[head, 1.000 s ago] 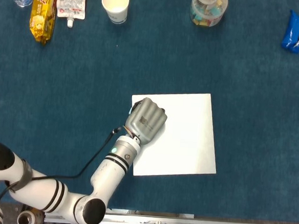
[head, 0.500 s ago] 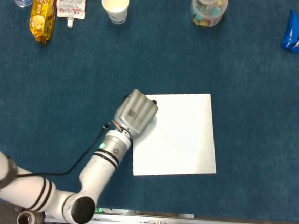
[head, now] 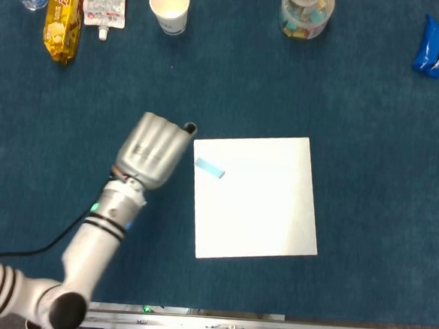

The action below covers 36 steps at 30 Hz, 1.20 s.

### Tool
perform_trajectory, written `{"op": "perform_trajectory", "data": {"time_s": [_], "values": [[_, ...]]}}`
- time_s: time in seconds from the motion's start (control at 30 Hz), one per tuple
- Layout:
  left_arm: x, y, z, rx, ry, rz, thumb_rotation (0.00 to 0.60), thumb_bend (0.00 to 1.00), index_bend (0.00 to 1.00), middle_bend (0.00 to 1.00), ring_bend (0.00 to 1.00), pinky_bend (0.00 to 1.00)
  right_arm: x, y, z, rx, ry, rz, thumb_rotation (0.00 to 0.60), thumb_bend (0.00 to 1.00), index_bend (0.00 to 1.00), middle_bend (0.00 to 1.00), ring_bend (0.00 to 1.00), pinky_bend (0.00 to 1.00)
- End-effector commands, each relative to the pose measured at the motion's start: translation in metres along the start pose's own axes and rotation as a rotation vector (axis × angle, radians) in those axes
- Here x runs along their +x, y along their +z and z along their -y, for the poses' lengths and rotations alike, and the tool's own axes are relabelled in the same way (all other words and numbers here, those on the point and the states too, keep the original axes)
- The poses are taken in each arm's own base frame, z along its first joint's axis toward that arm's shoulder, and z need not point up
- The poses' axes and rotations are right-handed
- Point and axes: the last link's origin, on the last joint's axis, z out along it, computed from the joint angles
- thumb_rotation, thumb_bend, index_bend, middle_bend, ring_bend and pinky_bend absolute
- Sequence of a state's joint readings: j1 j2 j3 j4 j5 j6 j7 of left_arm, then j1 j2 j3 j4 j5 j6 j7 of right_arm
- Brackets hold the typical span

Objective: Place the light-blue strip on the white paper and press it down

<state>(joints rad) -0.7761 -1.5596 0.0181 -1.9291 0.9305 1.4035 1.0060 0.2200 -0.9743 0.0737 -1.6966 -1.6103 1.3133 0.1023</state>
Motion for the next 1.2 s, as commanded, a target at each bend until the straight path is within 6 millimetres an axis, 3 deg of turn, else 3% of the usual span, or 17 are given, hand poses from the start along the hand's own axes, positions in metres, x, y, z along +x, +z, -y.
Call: {"op": "perform_trajectory", "data": {"time_s": [0.03,0.13,0.27,0.5,0.6,0.87,1.2], "values": [[-0.003,-0.029,0.032,0.041,-0.094,-0.077,0.600,0.33,0.37,0.80,0.79,1.00,0.000,0.026,0.025,0.112,0.003,0.065,0.600,0.91,0.27,0.45,0.40,0.52],[-0.008,-0.044,0.046,0.051,-0.126,-0.116,0.600,0.35,0.36,0.74,0.73,0.99,-0.003,0.043,0.043,0.178,0.006,0.103,0.600,0.99,0.27,0.48,0.42,0.54],[-0.016,-0.068,0.063,0.062,-0.157,-0.132,0.600,0.38,0.36,0.70,0.69,0.95,-0.011,0.068,0.072,0.268,-0.008,0.159,0.600,1.00,0.28,0.59,0.52,0.61],[-0.017,-0.095,0.078,0.069,-0.204,-0.177,0.600,0.43,0.36,0.69,0.68,0.95,-0.027,0.099,0.116,0.376,-0.003,0.235,0.600,1.00,0.29,0.86,0.85,0.93],[-0.017,-0.102,0.081,0.070,-0.218,-0.189,0.600,0.44,0.35,0.69,0.68,0.95,-0.035,0.110,0.132,0.407,-0.008,0.282,0.600,1.00,0.29,0.98,0.98,1.00],[-0.016,-0.111,0.089,0.091,-0.253,-0.206,0.600,0.44,0.33,0.69,0.69,0.95,-0.056,0.133,0.172,0.473,-0.020,0.407,0.600,1.00,0.26,1.00,1.00,1.00],[-0.014,-0.116,0.093,0.101,-0.276,-0.218,0.600,0.44,0.33,0.70,0.70,0.95,-0.078,0.148,0.216,0.547,-0.074,0.502,0.600,1.00,0.24,1.00,1.00,1.00]]}}
